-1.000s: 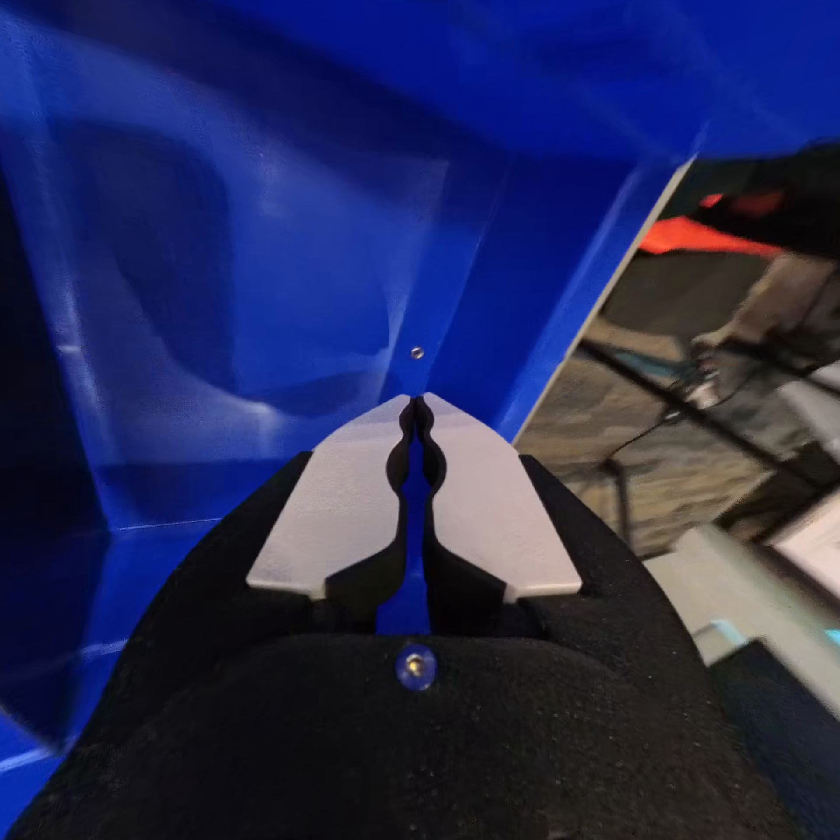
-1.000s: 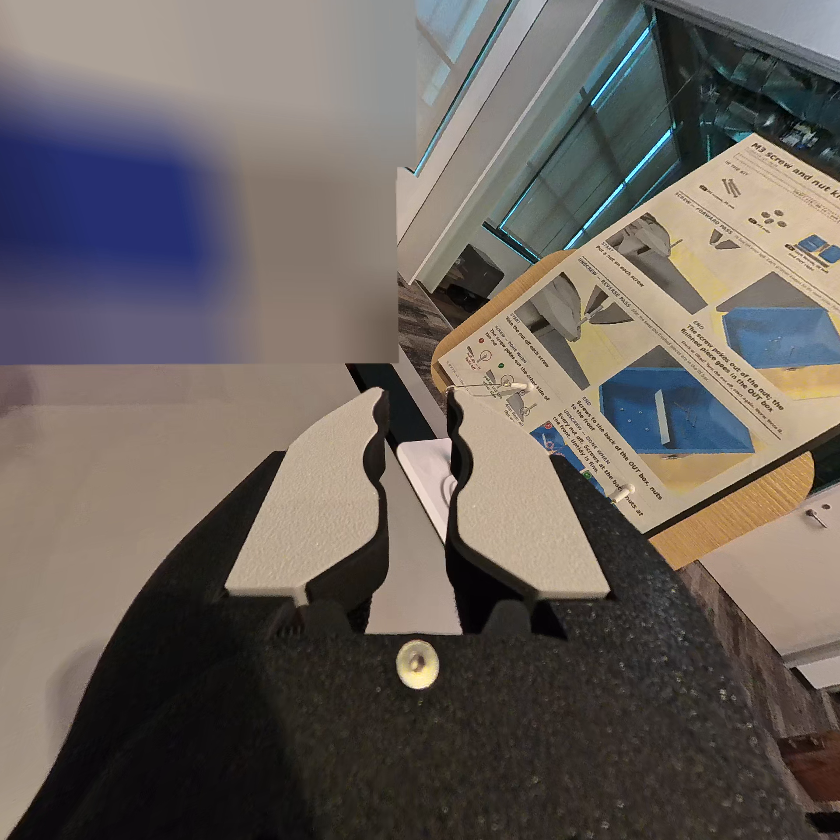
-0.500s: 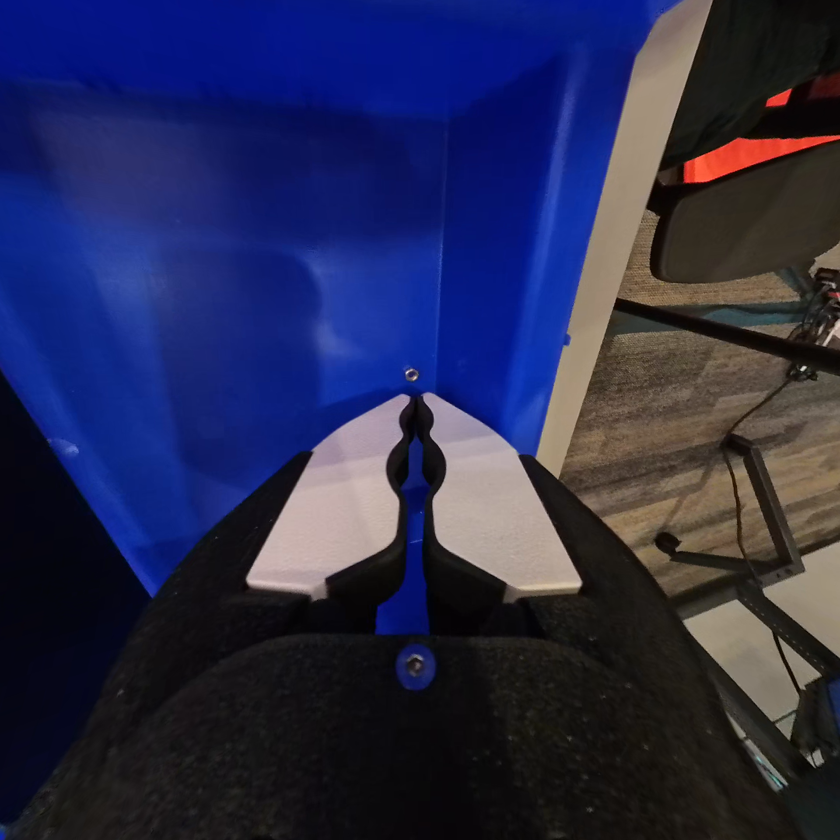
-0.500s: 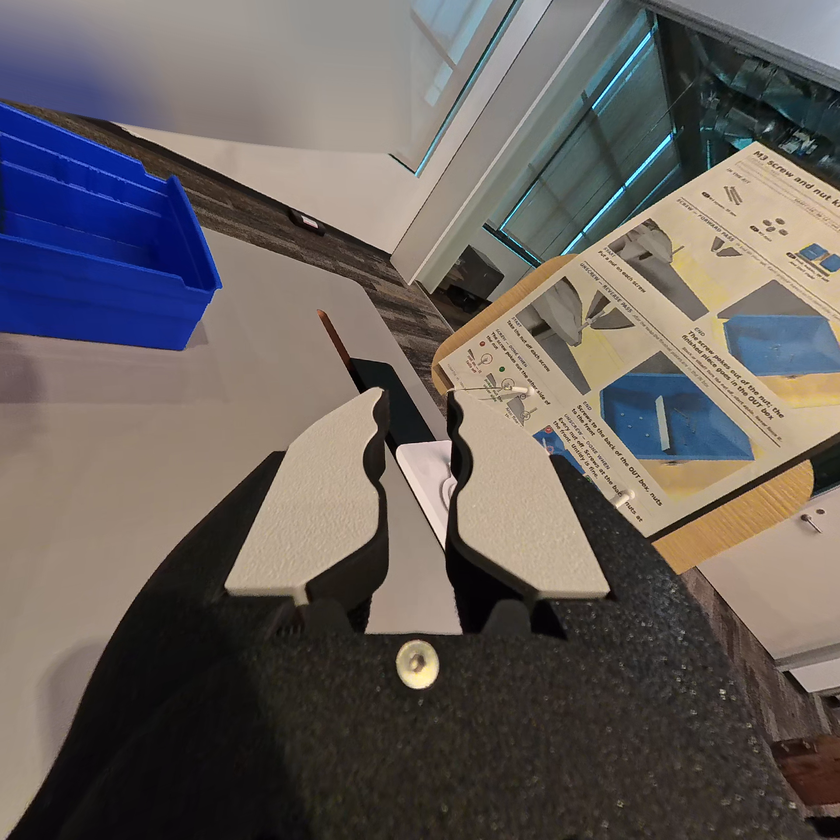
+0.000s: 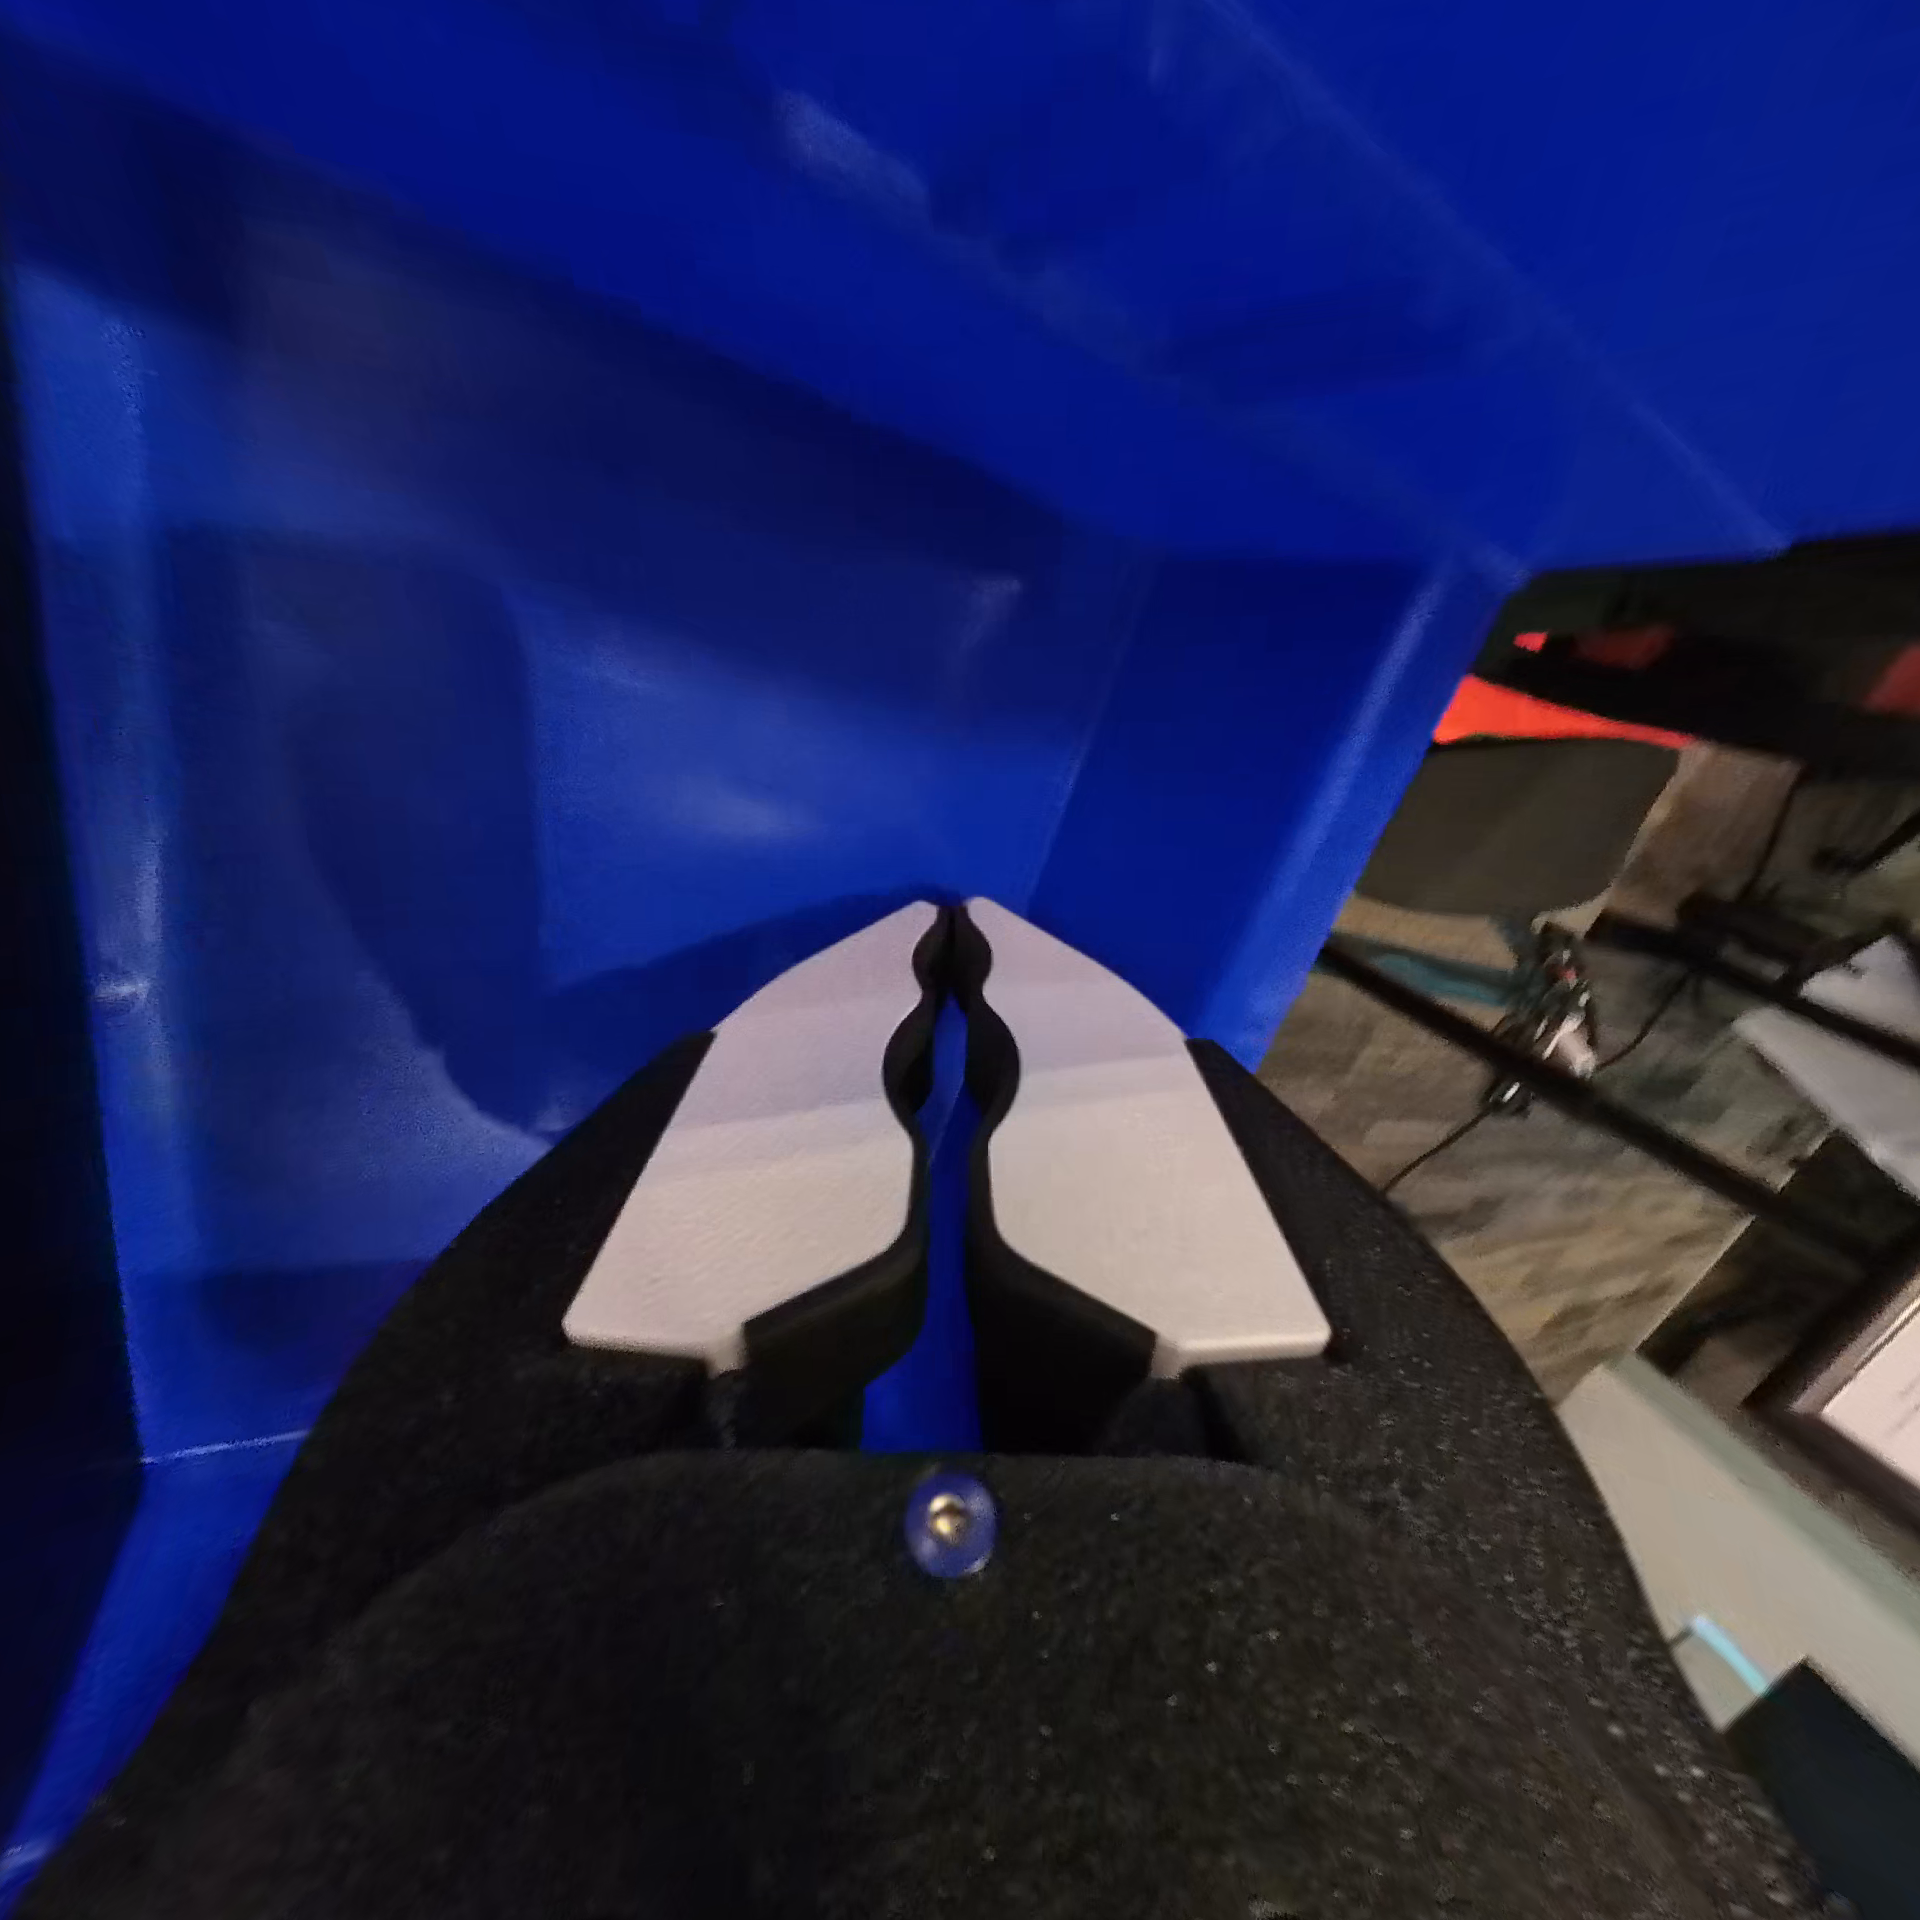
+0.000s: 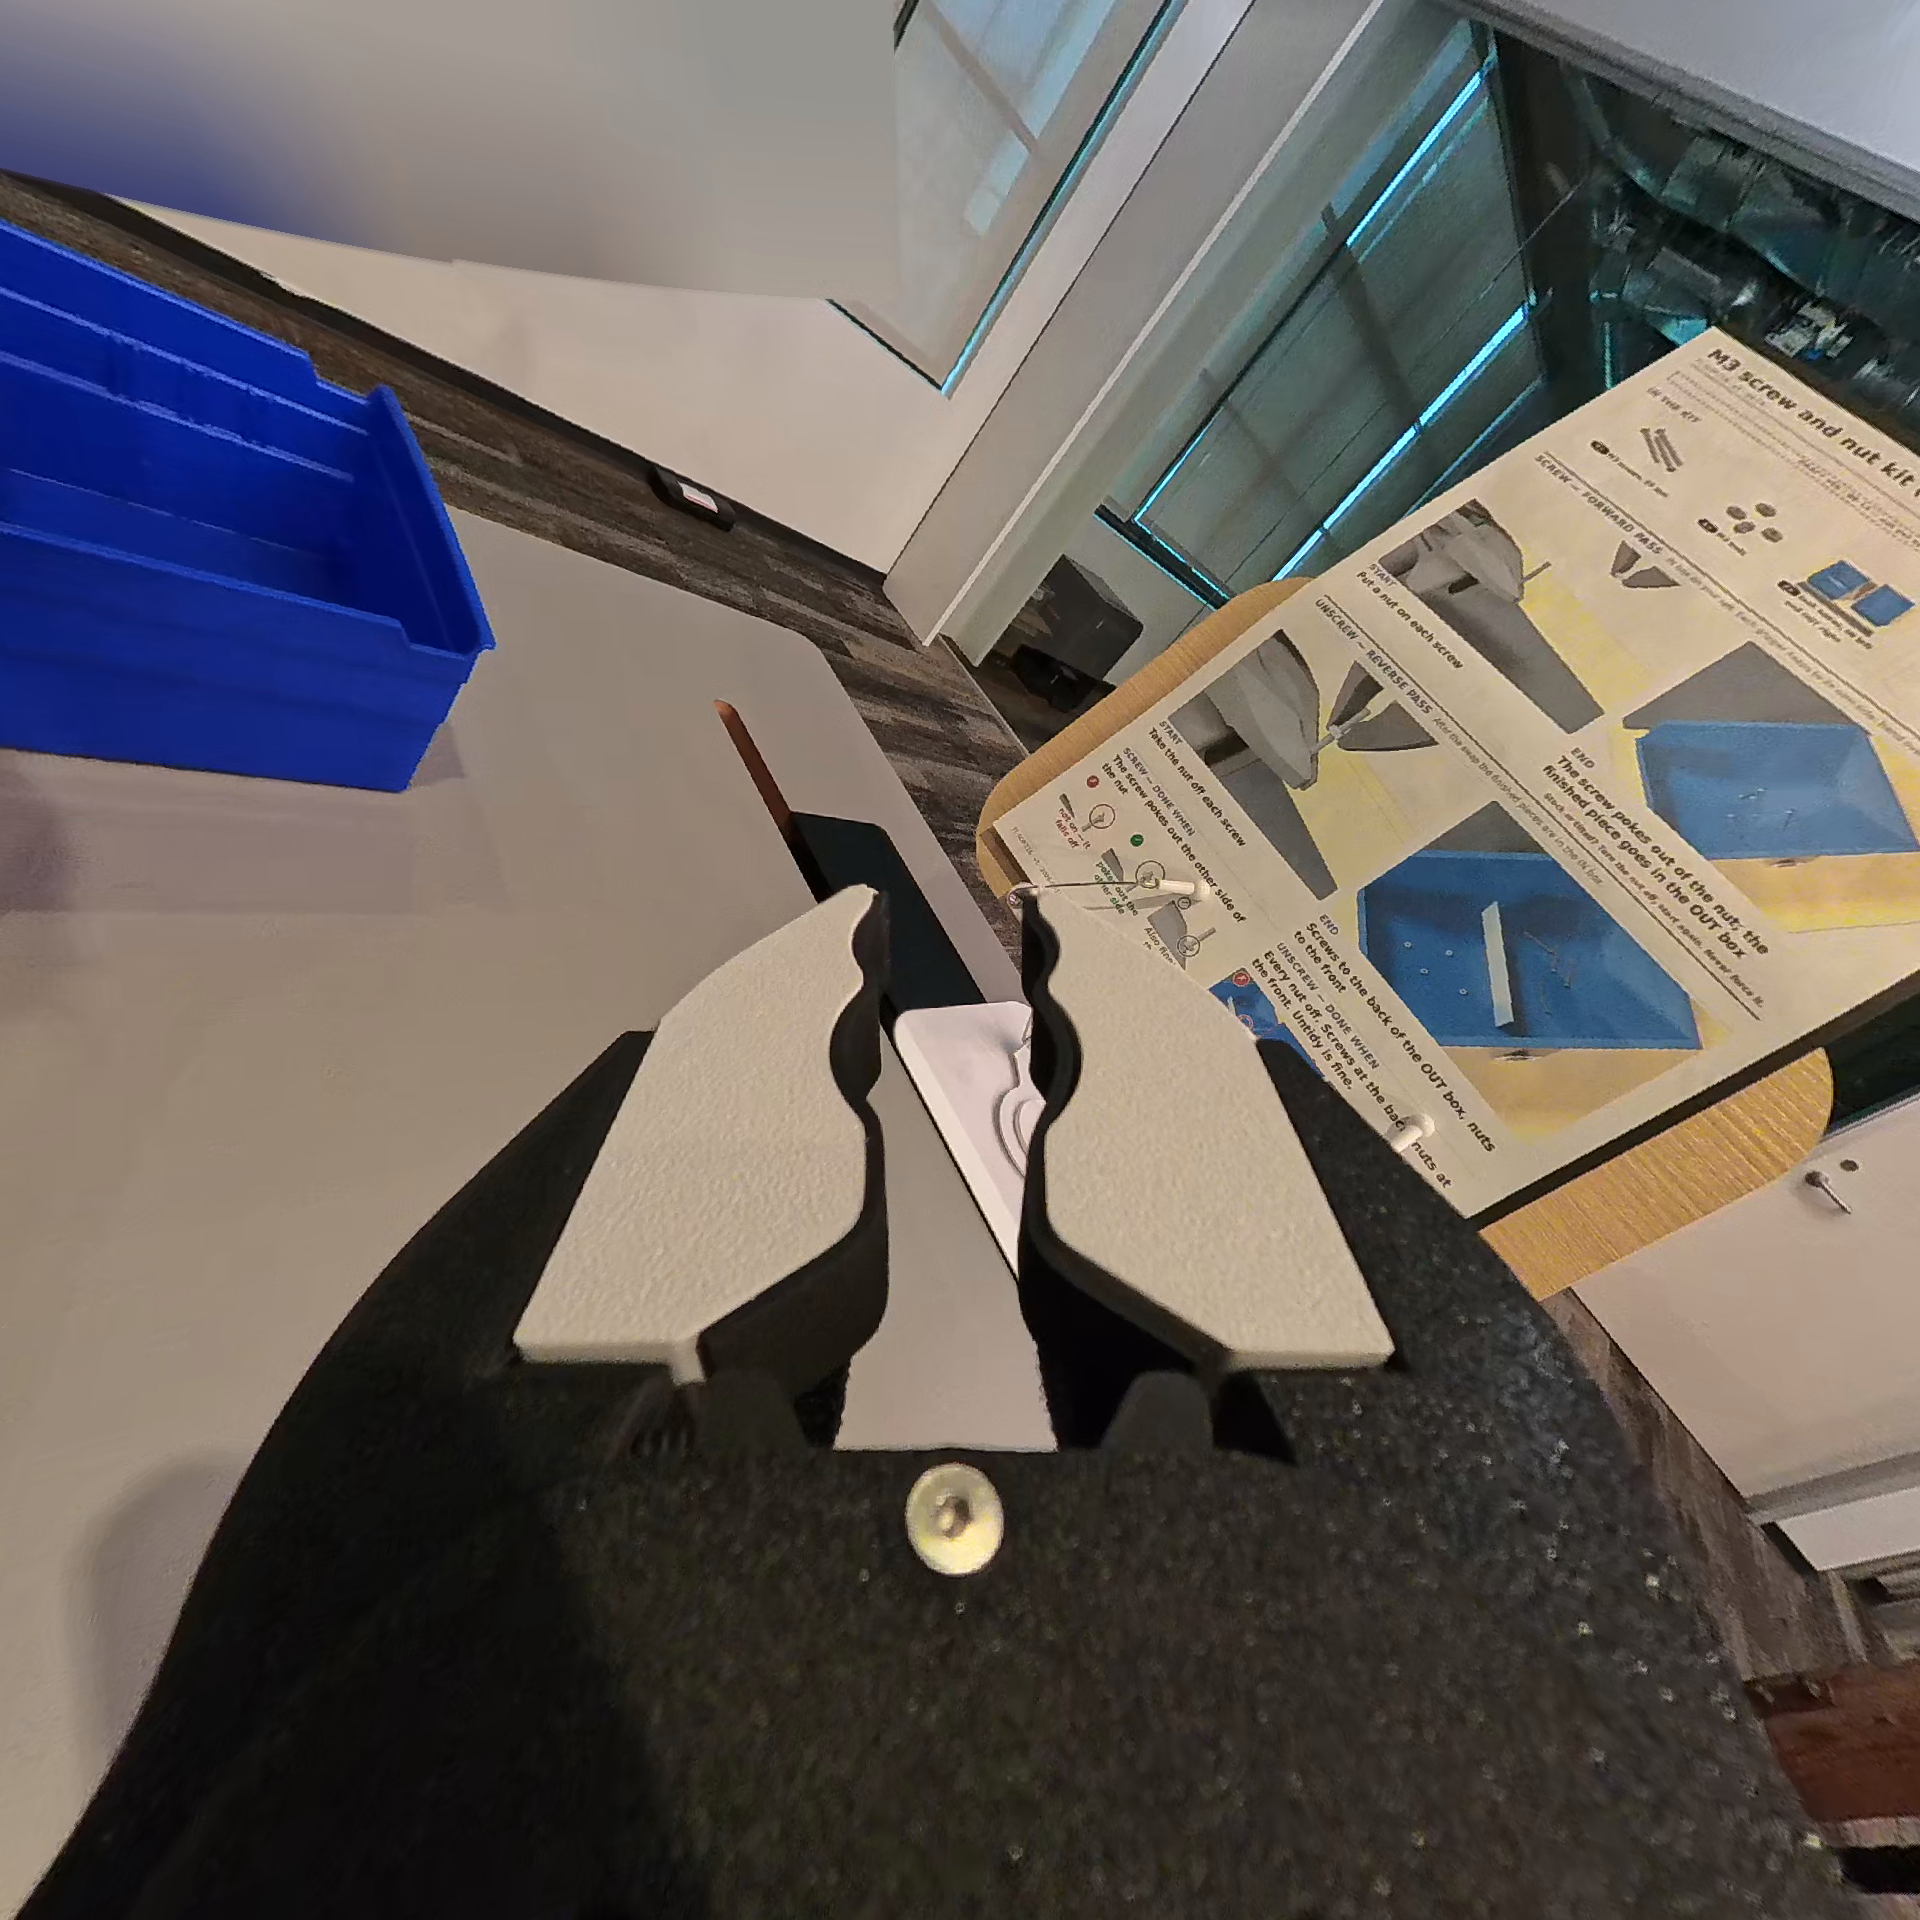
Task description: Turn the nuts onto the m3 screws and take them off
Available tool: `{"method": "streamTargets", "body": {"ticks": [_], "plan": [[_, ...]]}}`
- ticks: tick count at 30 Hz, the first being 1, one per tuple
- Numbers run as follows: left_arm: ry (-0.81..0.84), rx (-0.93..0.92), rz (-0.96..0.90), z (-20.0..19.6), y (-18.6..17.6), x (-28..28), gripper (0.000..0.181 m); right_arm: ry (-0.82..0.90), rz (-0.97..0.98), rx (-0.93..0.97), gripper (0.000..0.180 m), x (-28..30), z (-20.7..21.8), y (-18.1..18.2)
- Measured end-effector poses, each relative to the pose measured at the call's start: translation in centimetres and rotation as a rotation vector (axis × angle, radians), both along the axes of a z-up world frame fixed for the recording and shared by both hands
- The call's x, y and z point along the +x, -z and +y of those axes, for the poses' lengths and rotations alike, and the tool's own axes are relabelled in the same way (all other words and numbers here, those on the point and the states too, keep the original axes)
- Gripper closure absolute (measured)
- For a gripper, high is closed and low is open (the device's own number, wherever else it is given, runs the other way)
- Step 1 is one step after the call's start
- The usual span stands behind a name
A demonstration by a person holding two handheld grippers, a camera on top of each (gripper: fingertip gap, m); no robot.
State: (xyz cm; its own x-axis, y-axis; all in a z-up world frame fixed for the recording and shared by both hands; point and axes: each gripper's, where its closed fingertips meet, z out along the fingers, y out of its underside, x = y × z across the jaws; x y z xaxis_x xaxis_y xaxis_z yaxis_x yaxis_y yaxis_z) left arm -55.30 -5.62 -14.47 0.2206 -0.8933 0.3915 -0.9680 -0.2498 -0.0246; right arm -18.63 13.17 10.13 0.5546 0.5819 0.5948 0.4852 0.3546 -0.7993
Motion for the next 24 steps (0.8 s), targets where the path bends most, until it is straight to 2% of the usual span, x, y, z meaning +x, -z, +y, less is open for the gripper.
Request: {"method": "streamTargets", "body": {"ticks": [3, 6, 10, 13, 24], "plan": [[-0.051, 0.031, 0.0, 0.5, 0.0, 0.4, 0.181, -0.001, -0.003, 0.003, 0.156, -0.1, -0.1, -0.1], [-0.034, 0.079, -0.011, 0.9, -0.3, 0.0, 0.181, -0.002, -0.005, 0.006, 0.156, -0.1, -0.1, -0.1], [-0.057, -0.083, -0.127, -1.3, -2.0, 1.2, 0.181, -0.003, -0.001, 0.007, 0.156, -0.1, -0.2, -0.2], [0.019, -0.06, -0.073, -1.2, -1.4, 0.4, 0.181, 0.0, -0.003, 0.008, 0.156, -0.1, -0.2, -0.1], [0.021, -0.111, -0.049, -1.2, -0.8, 0.1, 0.181, 0.007, -0.003, 0.021, 0.156, 0.2, -0.2, -0.4]]}}
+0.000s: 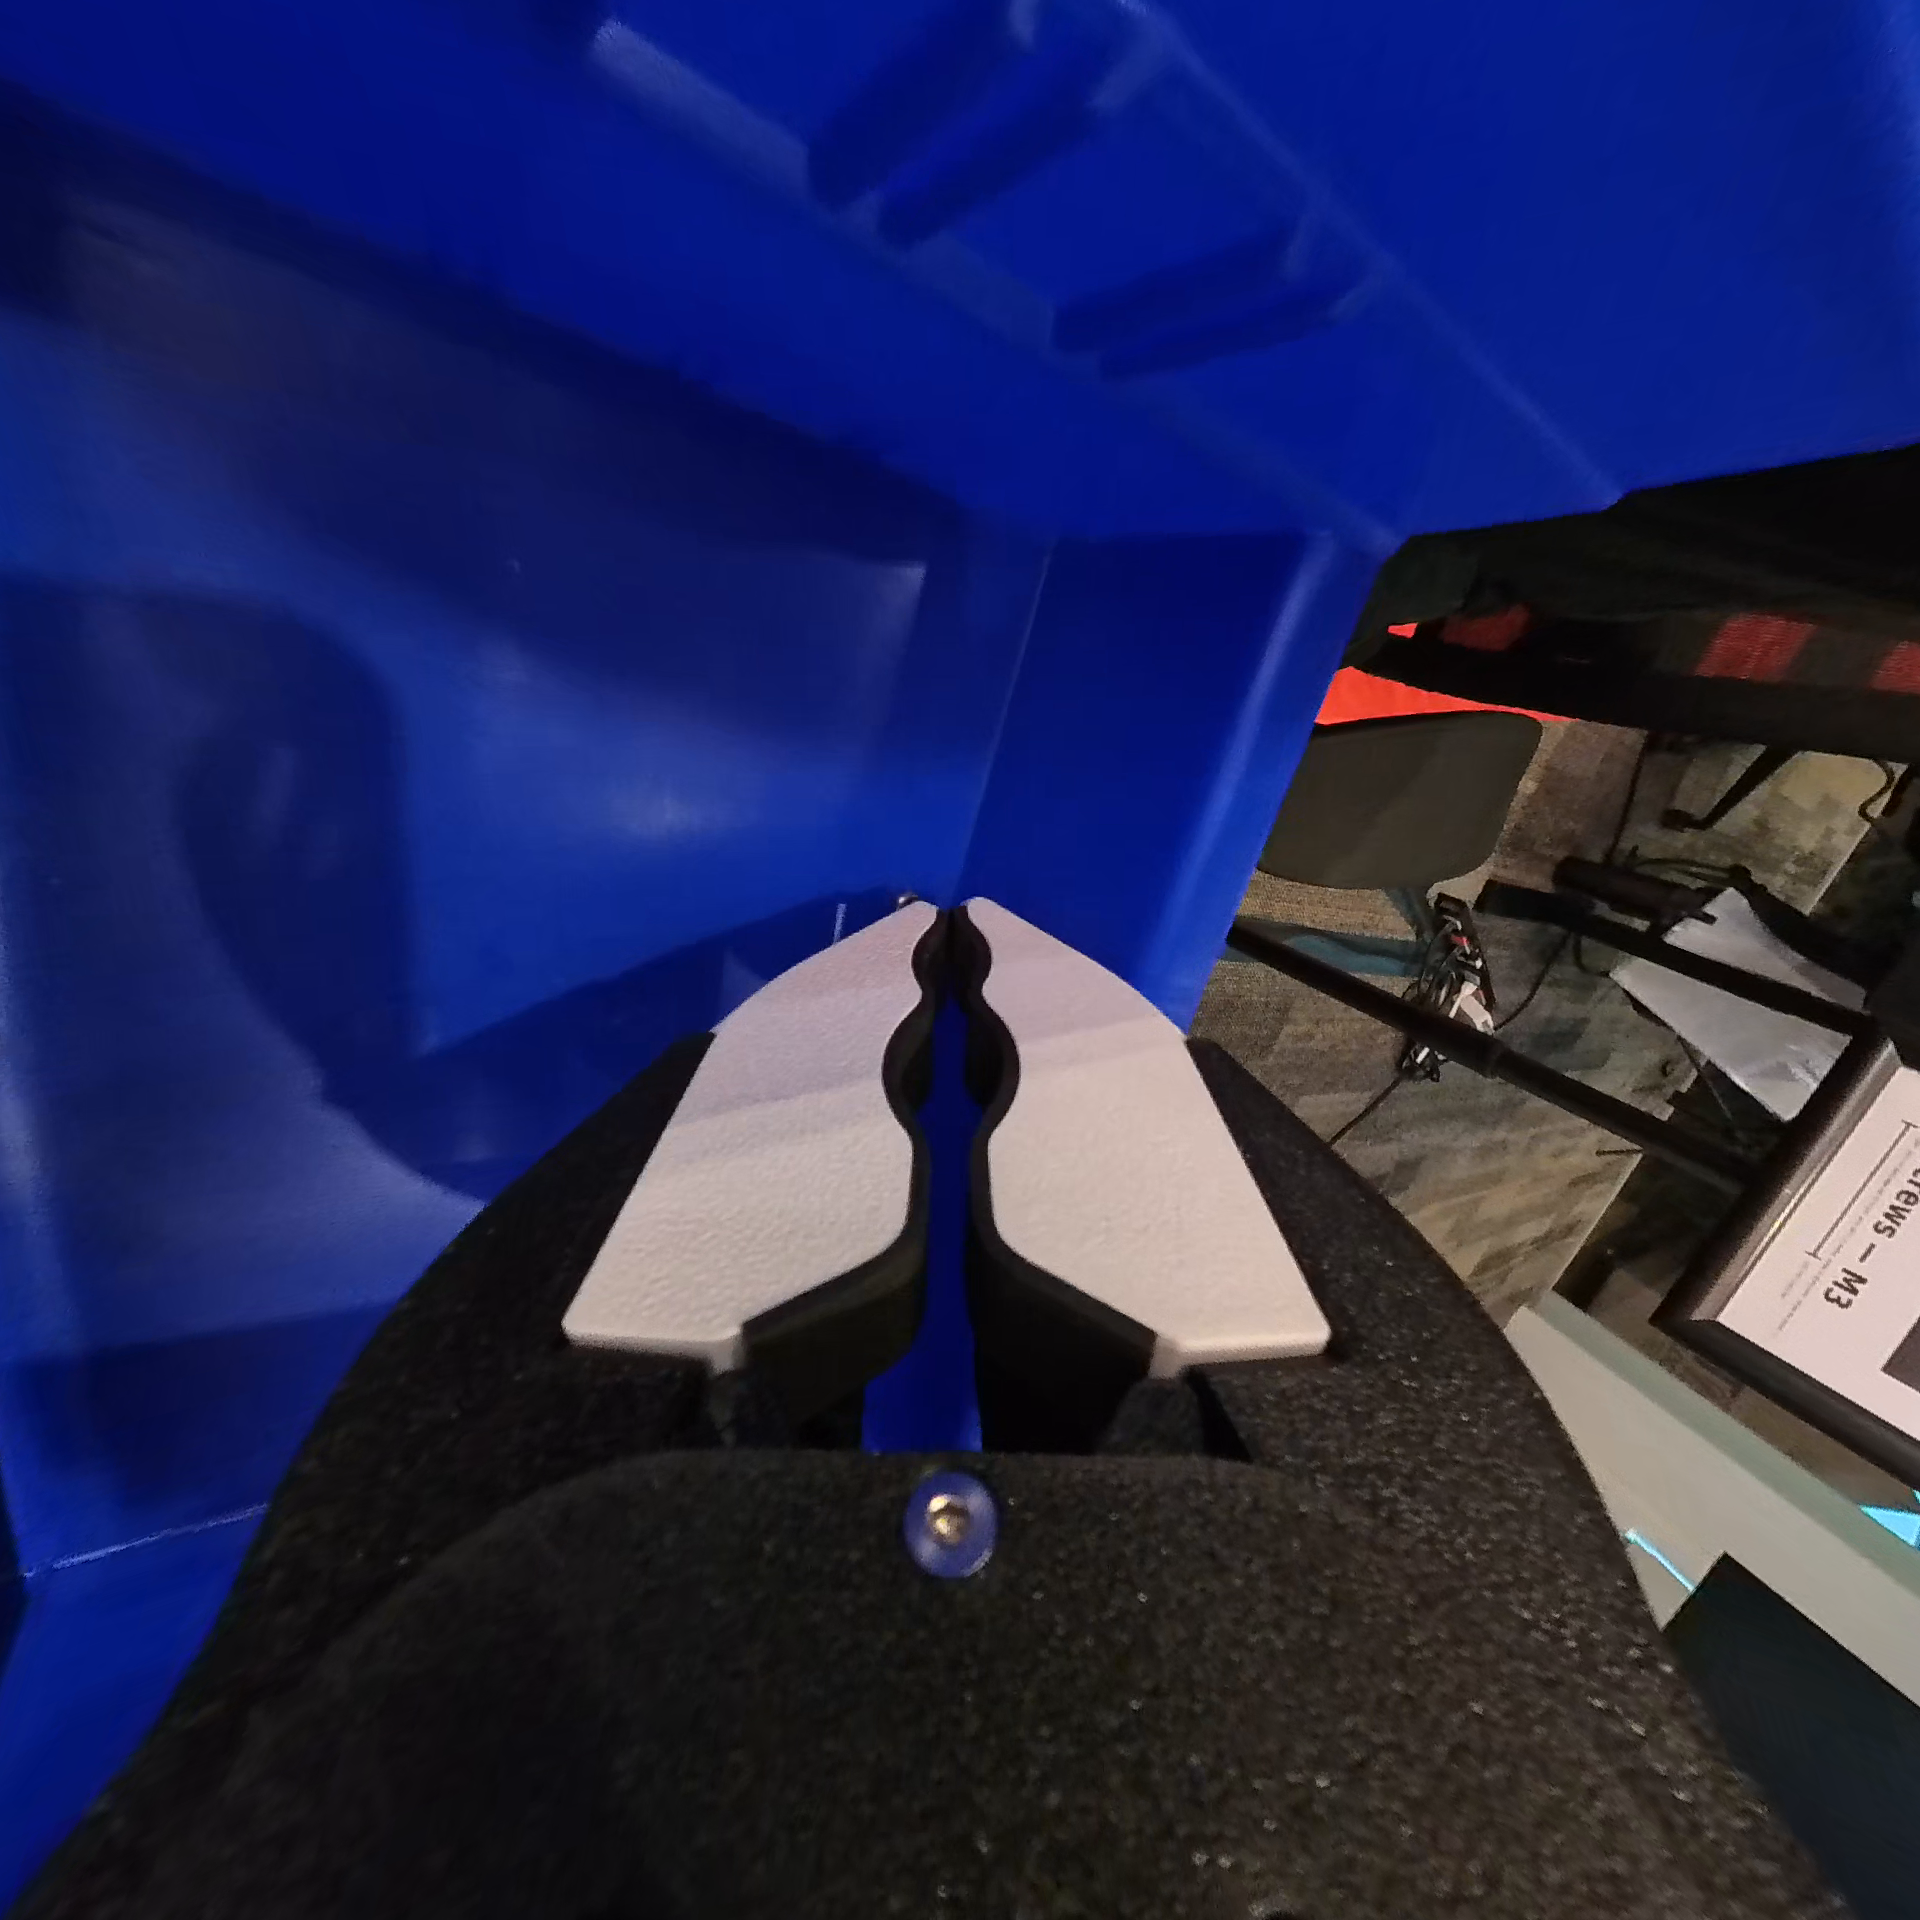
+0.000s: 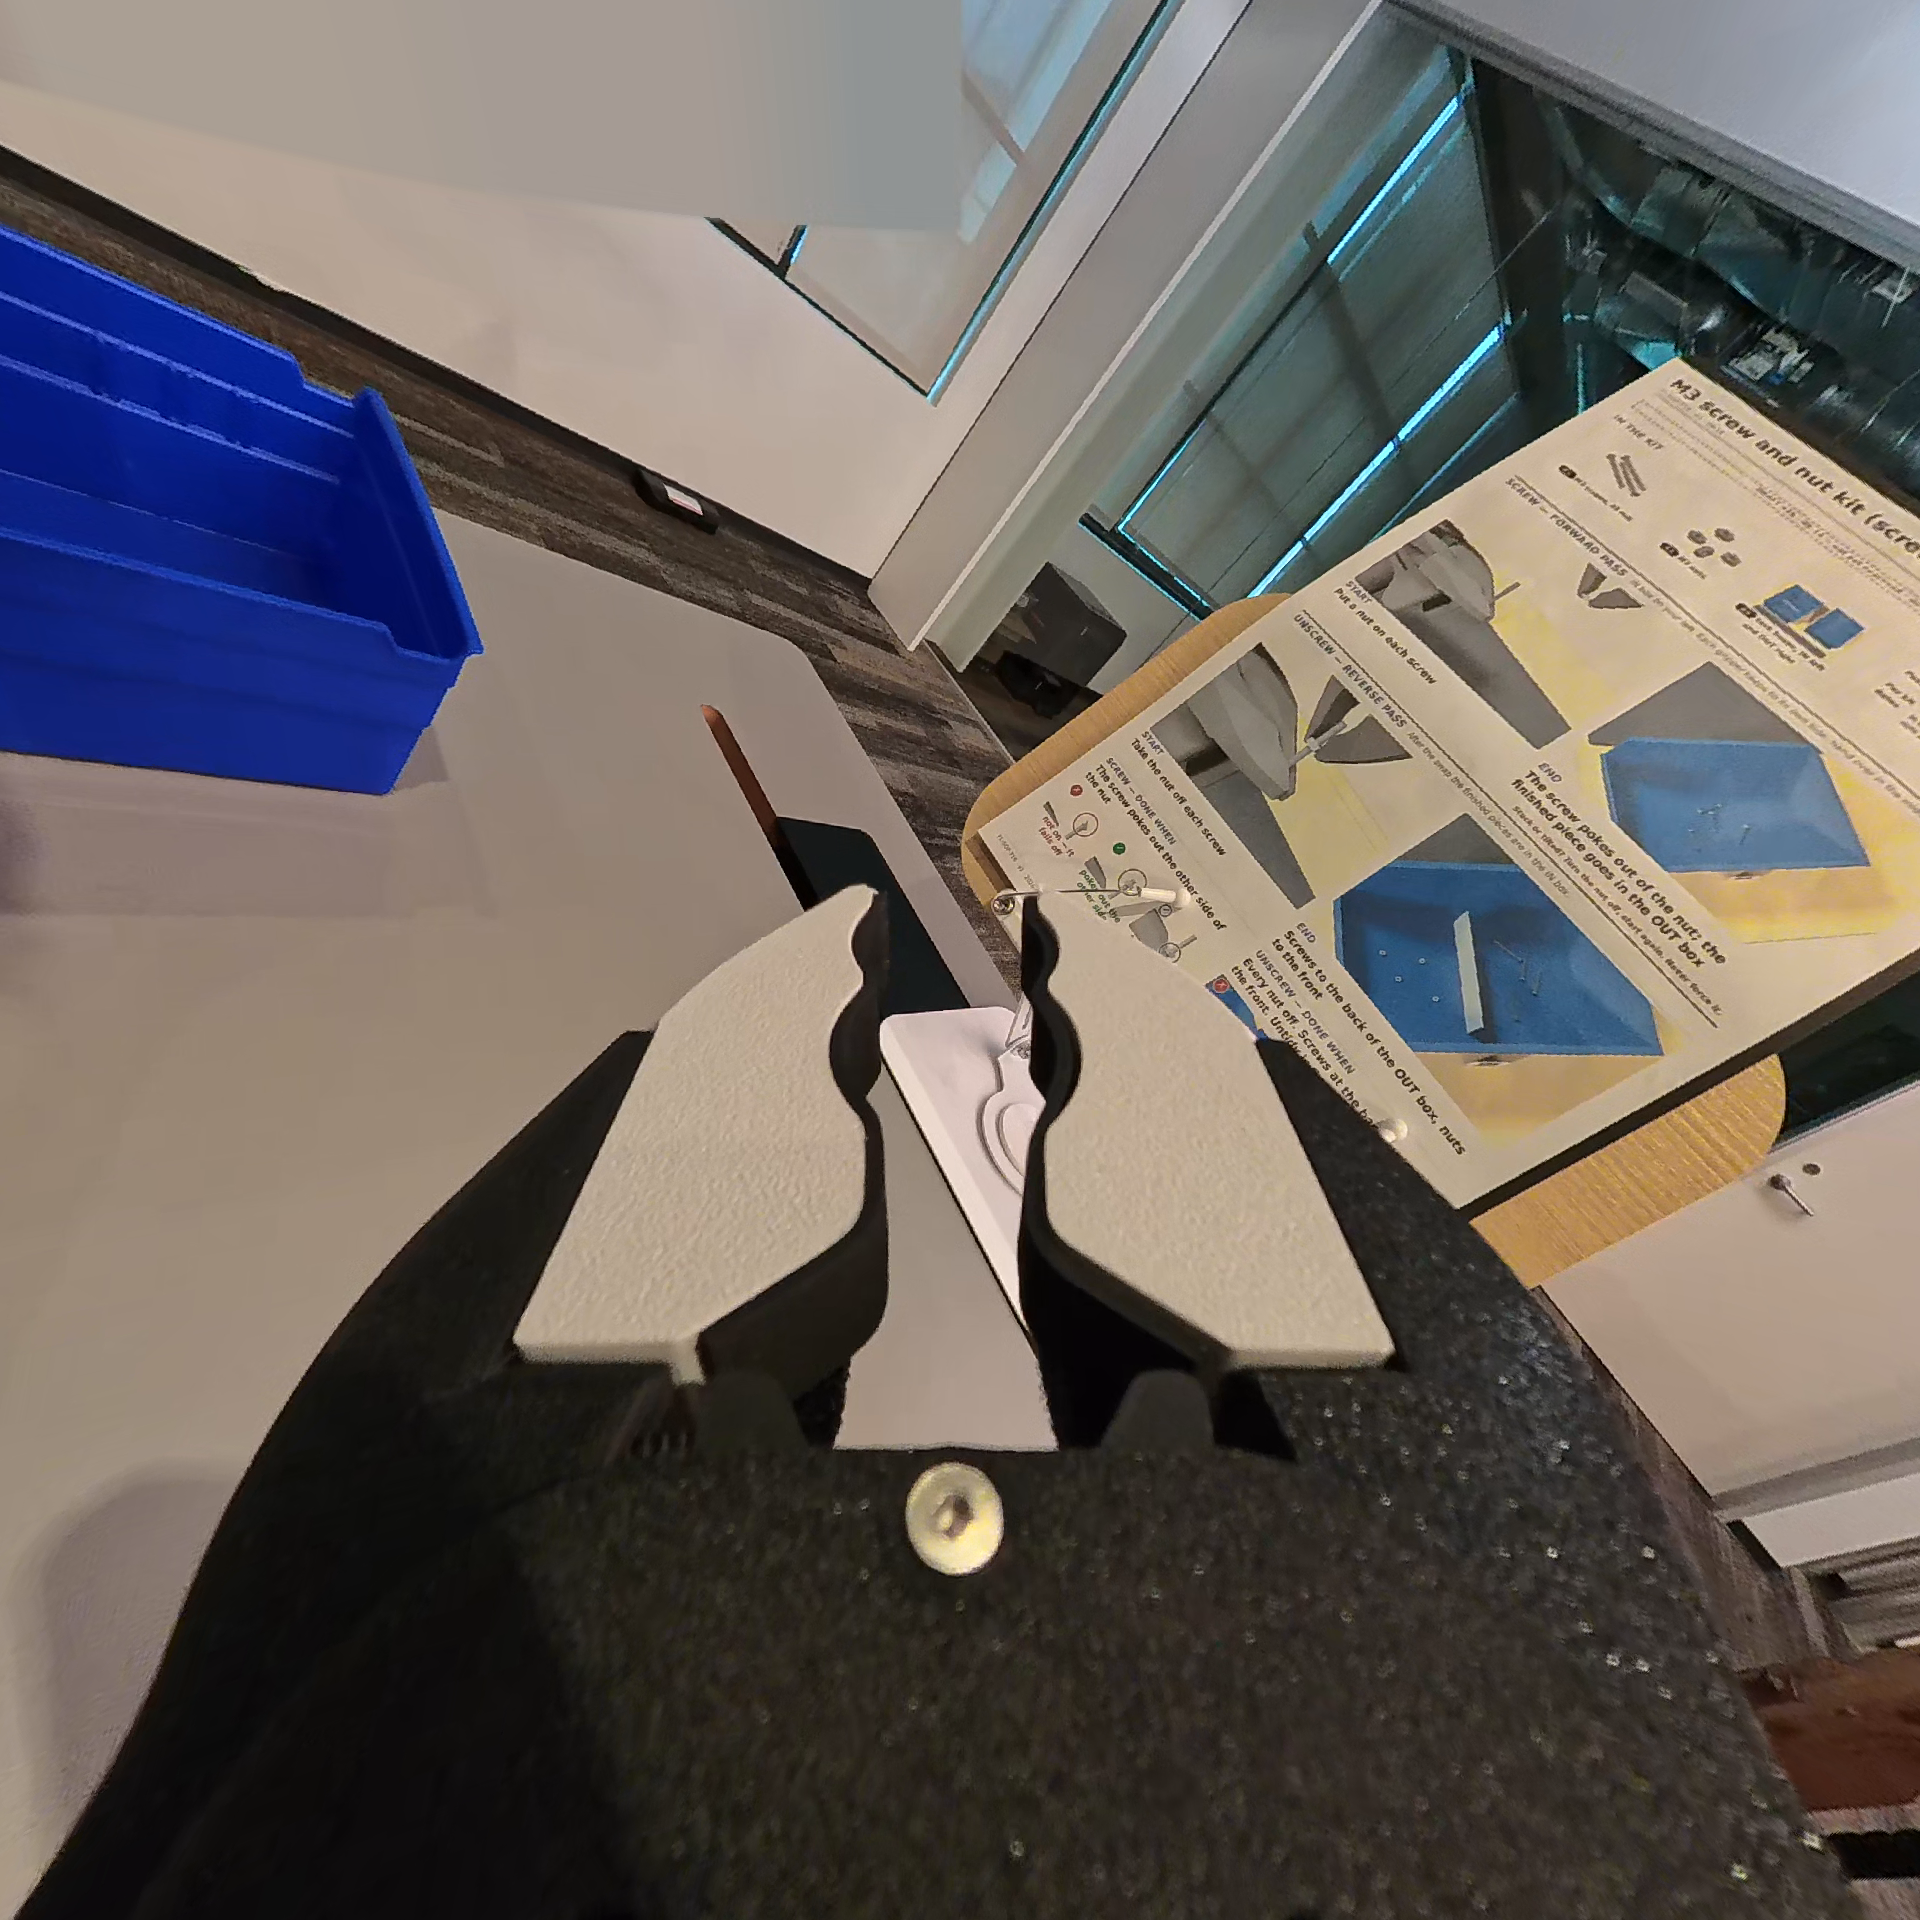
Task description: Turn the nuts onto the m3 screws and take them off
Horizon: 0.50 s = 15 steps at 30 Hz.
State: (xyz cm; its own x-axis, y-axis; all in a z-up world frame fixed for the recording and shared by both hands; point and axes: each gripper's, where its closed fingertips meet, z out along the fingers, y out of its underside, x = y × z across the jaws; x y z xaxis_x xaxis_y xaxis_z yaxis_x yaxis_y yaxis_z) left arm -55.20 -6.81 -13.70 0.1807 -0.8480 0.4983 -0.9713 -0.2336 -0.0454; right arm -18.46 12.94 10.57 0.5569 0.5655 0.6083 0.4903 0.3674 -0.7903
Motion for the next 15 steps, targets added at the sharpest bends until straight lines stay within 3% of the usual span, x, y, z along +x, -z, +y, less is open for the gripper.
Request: {"method": "streamTargets", "body": {"ticks": [15], "plan": [[-0.002, 0.017, -0.002, 0.46, 0.39, 0.01, 0.181, -0.002, -0.007, 0.01, 0.156, -0.16, -0.27, -0.12]]}}
